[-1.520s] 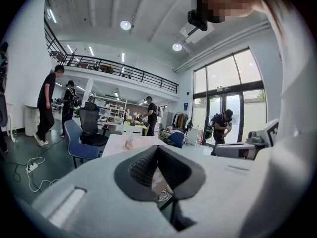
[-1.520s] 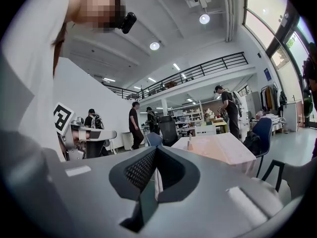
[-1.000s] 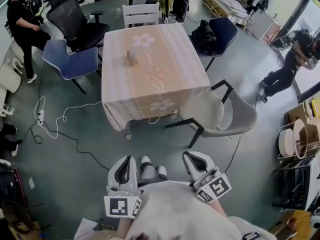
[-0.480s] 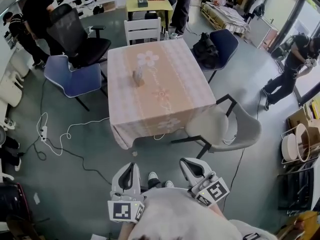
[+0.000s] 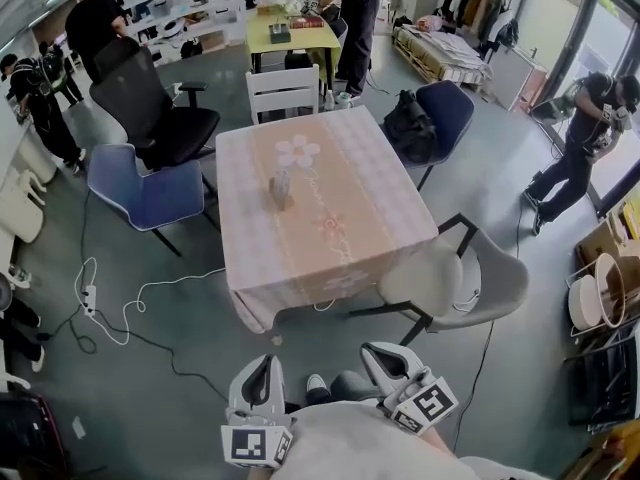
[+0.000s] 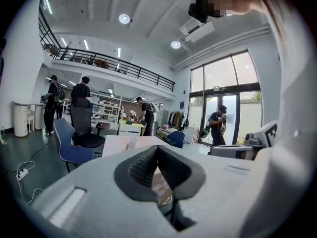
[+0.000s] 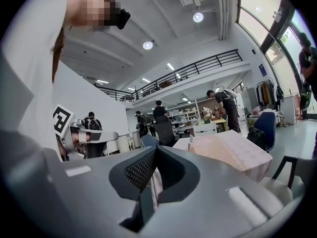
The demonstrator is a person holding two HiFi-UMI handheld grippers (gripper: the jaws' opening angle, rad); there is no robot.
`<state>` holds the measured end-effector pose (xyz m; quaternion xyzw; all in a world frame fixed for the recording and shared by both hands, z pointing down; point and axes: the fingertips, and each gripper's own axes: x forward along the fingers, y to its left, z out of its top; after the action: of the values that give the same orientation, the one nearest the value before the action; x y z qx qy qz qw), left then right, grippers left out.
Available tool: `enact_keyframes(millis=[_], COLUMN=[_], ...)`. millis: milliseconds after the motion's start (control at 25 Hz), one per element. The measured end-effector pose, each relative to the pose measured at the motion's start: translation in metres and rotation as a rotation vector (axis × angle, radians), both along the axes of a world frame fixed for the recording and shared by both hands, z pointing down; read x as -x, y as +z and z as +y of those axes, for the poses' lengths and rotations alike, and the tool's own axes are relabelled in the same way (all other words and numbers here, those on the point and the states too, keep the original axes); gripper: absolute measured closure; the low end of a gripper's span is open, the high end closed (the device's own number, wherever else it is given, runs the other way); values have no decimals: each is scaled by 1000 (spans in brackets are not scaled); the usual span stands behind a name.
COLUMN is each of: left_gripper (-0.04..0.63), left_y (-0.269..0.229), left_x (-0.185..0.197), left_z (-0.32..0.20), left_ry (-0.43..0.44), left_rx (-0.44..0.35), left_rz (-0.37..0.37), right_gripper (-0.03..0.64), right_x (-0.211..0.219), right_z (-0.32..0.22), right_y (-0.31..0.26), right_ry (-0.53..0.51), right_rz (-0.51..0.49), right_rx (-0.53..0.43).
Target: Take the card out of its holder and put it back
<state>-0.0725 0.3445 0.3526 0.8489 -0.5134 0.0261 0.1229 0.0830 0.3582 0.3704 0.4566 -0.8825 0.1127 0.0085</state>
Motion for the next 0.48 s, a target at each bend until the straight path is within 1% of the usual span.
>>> enact_keyframes(millis=[80, 200, 280, 480], left_gripper=[595, 595, 595, 595], left_y=[6, 8, 6, 7], left_x=[5, 8, 7, 0], left_z=[-2, -8, -13, -27], left_ry=[-5, -21, -28, -45], left_rx=[17, 21, 15, 17], left_rz=[-15, 2, 17, 6], right_gripper=[618, 618, 618, 618], right_x=[3, 4, 3, -2], right_z=[-2, -8, -13, -33], right_y=[3, 7, 8, 6], right_ry=[-1, -5, -4, -27], right_rz=[11, 38, 37, 33], right_rx=[3, 8, 12, 3])
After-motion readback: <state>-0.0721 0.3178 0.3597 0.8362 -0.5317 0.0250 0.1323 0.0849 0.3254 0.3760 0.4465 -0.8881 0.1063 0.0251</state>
